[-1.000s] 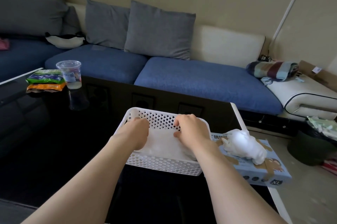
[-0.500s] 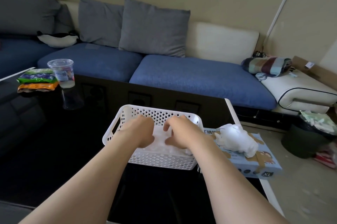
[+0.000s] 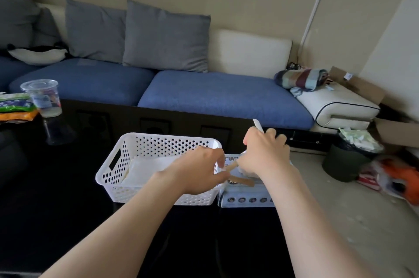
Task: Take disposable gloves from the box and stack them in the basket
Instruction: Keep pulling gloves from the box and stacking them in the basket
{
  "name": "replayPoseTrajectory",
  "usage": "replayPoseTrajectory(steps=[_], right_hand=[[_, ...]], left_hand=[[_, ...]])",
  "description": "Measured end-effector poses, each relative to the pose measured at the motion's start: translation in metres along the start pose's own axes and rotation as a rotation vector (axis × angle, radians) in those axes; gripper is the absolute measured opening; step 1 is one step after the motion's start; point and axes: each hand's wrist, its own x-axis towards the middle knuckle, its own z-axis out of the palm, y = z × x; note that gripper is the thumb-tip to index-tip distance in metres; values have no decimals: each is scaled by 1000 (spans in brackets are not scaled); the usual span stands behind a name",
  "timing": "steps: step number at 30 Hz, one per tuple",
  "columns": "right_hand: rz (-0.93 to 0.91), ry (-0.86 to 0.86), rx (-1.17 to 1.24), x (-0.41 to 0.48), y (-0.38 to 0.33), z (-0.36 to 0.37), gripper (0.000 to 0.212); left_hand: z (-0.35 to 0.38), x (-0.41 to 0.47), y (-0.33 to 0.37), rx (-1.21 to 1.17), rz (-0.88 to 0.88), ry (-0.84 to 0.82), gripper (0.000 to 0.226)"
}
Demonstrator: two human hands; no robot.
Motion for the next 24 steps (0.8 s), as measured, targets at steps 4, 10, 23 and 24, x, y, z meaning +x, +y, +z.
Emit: replayPoseTrajectory(steps=[4,10,23,24], right_hand=[[17,-40,15,4,20,8,41],[9,66,90,17,46,14,23],[-274,267,281,30,65,33,19],[-297,290,292,31,66,35,20]], left_hand=[[6,6,4,-2,9,-52,52],[12,15,18,23,46,-65,48],[24,21,30,128,69,-22,54],[24,21,30,133,68,-35,53]])
